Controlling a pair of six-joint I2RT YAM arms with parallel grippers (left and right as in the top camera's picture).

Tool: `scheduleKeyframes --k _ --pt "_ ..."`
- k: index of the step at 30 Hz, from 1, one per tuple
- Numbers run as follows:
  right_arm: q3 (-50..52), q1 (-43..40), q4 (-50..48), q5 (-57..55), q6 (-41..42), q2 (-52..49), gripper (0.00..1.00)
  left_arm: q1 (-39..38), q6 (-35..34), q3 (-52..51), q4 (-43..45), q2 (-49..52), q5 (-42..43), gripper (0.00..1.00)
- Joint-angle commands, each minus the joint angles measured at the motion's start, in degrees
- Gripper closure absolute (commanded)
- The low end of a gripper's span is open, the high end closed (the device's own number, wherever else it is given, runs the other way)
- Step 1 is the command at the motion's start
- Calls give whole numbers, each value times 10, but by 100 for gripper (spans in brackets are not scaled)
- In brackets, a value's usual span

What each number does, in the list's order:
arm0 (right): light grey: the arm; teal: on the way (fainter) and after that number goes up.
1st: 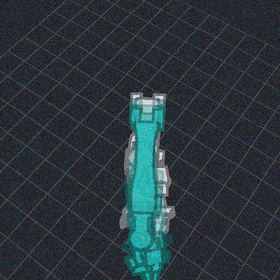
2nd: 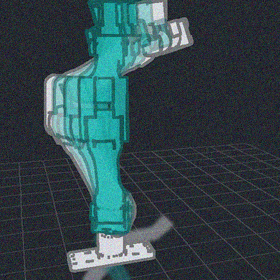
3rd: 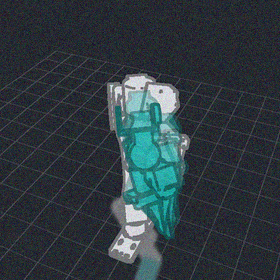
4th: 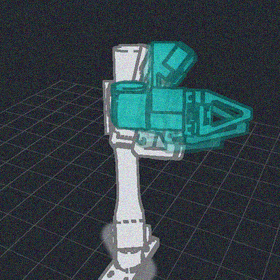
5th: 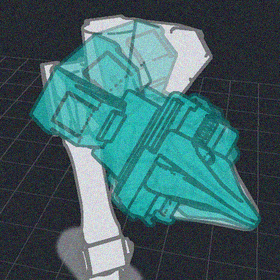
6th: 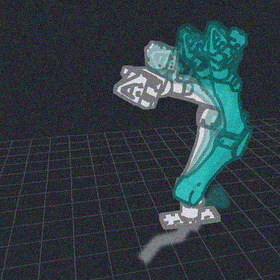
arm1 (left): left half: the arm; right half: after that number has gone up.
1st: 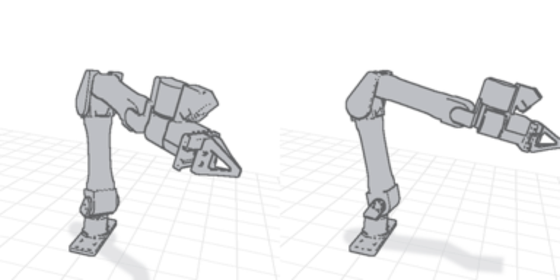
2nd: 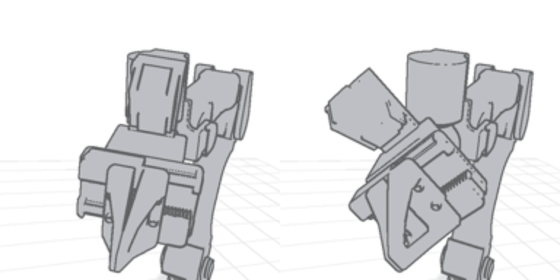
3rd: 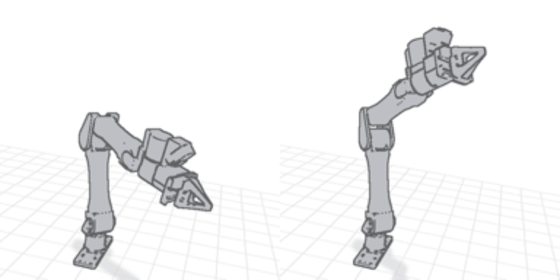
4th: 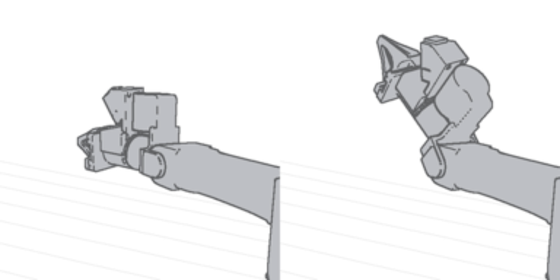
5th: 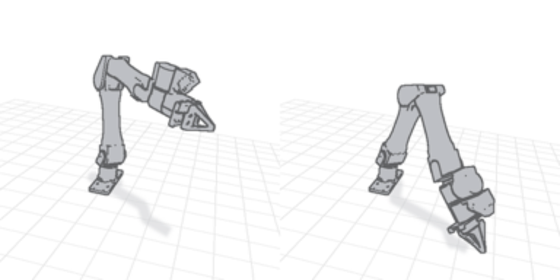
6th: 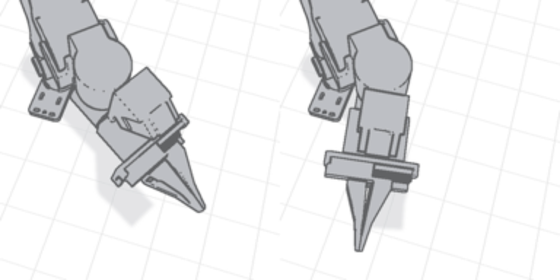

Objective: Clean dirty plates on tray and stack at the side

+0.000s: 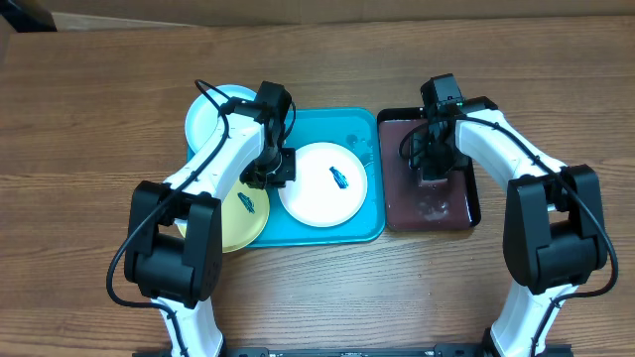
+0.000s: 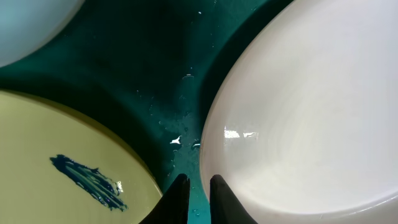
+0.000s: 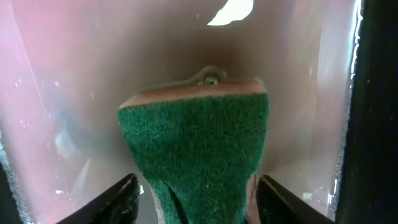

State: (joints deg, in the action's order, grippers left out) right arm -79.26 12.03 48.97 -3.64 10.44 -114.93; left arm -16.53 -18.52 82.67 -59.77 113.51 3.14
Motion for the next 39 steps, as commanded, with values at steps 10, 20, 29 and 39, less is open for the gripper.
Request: scheduleKeyframes --k 10,20,29,39 --pt "2 -2 2 -5 1 -1 53 -4 -8 10 1 5 -6 85" --pt "-42 -2 37 22 -20 27 96 -4 -8 9 1 5 -8 74" --pt "-103 -2 121 23 -21 107 96 -4 -10 -1 10 5 -8 73" --pt "-102 -2 158 23 -21 108 96 -4 -12 -29 46 5 -8 75"
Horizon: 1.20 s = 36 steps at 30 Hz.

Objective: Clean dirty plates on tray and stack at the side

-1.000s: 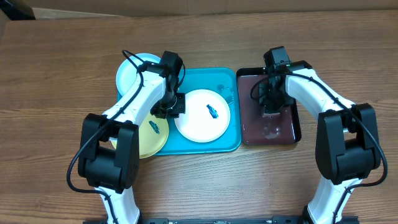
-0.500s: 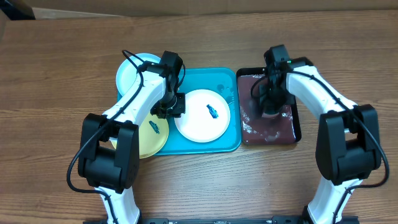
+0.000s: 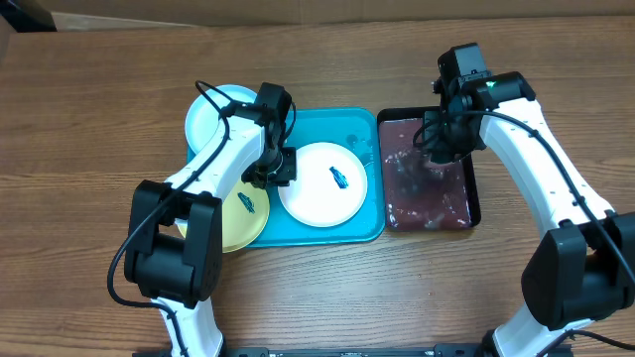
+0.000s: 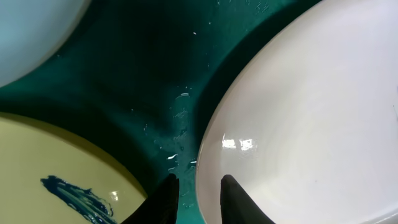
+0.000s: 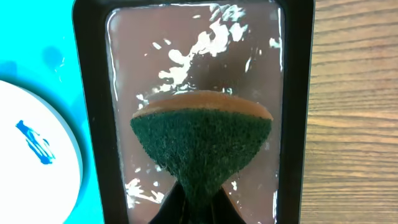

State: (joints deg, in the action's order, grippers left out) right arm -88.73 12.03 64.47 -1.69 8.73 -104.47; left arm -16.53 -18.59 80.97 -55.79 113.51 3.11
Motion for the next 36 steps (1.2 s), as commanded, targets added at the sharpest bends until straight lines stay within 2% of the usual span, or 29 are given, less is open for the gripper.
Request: scheduleKeyframes --k 1,5,8,10,13,16,18,21,24,28,32,35,36 --pt "-7 -2 5 3 -4 4 96 -4 -12 -17 11 5 -8 75" --pt "-7 -2 8 3 -4 4 96 -4 -12 -40 39 5 -7 76" --pt "-7 -2 8 3 -4 4 96 -4 -14 -46 48 5 -7 89" --pt "-7 -2 8 3 -4 4 96 -3 -17 -46 51 5 -4 93" --pt "-7 -2 8 3 -4 4 96 -2 -20 -42 50 4 -1 89" --pt "-7 -2 8 3 -4 4 89 1 -20 -36 46 4 -1 81" --pt "-7 -2 8 3 -4 4 88 3 -20 -30 40 4 -1 80" --pt "-7 -2 8 3 -4 4 88 7 -21 -22 34 4 0 87" --pt "-7 -2 7 3 -4 4 88 8 -22 -22 34 4 2 89" --pt "-7 -2 6 3 -4 4 87 8 -22 -19 34 4 1 85" --pt "-7 -2 7 3 -4 4 88 8 -22 -11 30 4 3 84" --pt "-7 -2 7 3 -4 4 96 8 -22 -9 29 4 12 96" --pt "-7 -2 8 3 -4 4 96 8 -22 -9 28 4 12 96"
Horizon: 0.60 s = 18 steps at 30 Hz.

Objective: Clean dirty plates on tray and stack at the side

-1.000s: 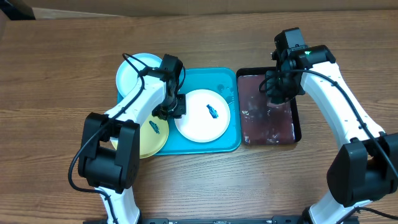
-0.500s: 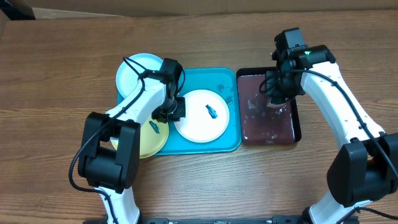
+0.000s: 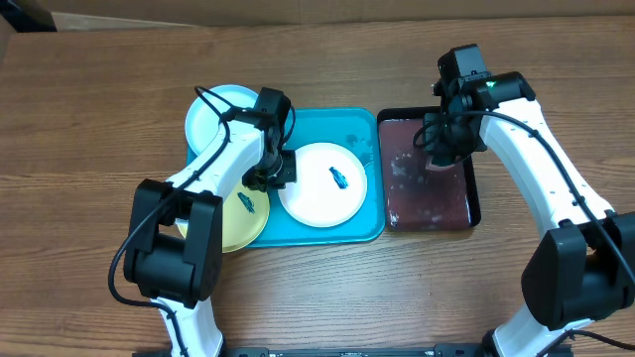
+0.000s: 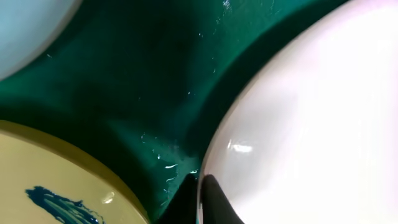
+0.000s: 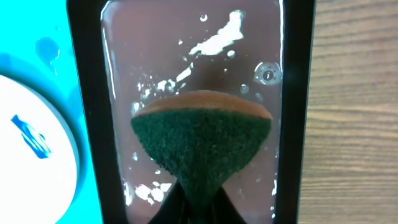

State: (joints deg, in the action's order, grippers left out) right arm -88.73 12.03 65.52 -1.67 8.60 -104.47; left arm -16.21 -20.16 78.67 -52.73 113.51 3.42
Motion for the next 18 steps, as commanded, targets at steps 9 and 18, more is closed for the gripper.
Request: scheduleKeyframes --k 9,18 --pt "18 -1 -13 25 0 3 96 4 -7 5 -3 4 9 87" --pt "51 5 -48 50 0 3 96 4 -7 -3 6 4 9 87"
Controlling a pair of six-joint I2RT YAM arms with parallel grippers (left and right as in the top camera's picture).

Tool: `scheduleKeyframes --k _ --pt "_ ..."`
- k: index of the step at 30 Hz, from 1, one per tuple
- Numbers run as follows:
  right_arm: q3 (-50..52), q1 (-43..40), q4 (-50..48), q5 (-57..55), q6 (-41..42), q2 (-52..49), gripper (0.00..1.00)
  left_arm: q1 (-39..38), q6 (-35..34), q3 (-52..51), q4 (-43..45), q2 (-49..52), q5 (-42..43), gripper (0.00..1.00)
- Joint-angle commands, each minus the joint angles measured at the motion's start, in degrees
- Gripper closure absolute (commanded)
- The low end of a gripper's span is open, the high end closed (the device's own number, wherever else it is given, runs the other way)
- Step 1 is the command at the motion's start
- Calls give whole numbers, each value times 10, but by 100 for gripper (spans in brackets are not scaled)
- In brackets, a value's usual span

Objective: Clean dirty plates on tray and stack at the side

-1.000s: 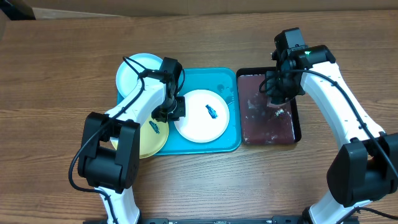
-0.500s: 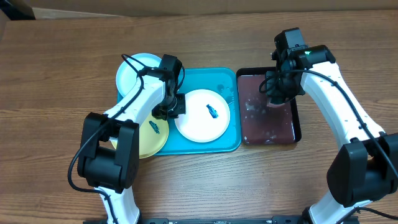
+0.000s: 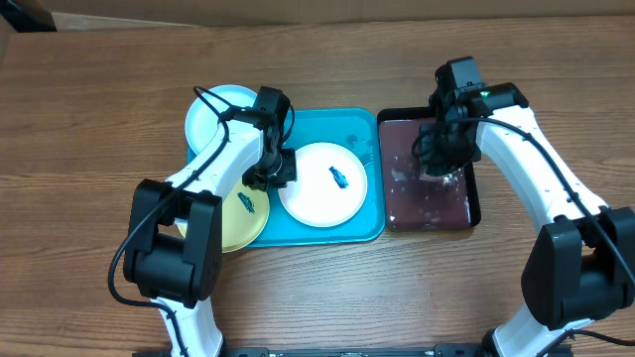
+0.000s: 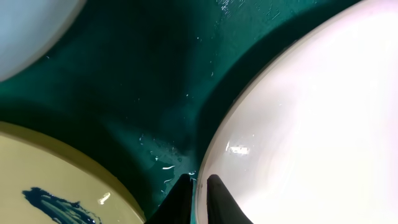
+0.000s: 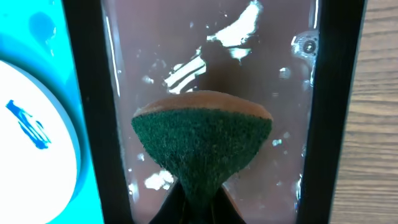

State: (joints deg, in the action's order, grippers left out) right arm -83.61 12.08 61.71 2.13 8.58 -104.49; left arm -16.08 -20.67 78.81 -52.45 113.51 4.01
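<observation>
A white plate (image 3: 319,193) with a blue smear lies in the turquoise tray (image 3: 359,127). My left gripper (image 3: 281,171) is at its left rim, and in the left wrist view the left gripper (image 4: 200,188) is shut on that rim of the white plate (image 4: 311,118). A yellow plate (image 3: 236,216) with a blue smear overhangs the tray's left edge, and the same yellow plate (image 4: 50,180) shows in the left wrist view. My right gripper (image 5: 200,198) is shut on a green sponge (image 5: 202,140) over the black basin (image 5: 84,124) of water.
A pale blue plate (image 3: 216,111) lies at the tray's back left corner. The black basin (image 3: 474,203) stands against the tray's right side. Bare wooden table (image 3: 89,149) surrounds everything.
My right gripper, still holding the sponge, has come lower and a little nearer over the basin. The left gripper stays at the white plate's rim.
First my right gripper stood open astride the sponge lying in the basin. It was then shut on the sponge and raised above the water, and now sits lower again. The left gripper kept to the white plate's left rim, its jaws wider at one moment, then narrow.
</observation>
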Motion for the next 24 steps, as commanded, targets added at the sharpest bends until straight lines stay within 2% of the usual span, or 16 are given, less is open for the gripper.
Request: scheduleKeyframes --k 1,4,6,9,15,17,20,24 --pt "0 7 -12 12 0 3 96 3 -2 -4 3 4 3 87" --pt "0 17 -16 12 0 3 96 3 -2 -6 3 5 3 86" --pt "0 28 -16 10 0 3 96 3 -2 -9 3 5 3 81" --pt "0 32 -19 9 0 3 96 3 -2 -9 3 5 3 85" --pt "0 32 -14 10 1 3 96 3 -2 -10 2 5 3 87" --pt "0 33 -6 10 2 3 96 2 -2 -11 2 5 3 94" --pt "0 33 -13 4 2 3 96 2 -1 -11 9 5 2 96" --pt "0 33 -18 -78 21 3 96 7 43 -8 28 5 0 96"
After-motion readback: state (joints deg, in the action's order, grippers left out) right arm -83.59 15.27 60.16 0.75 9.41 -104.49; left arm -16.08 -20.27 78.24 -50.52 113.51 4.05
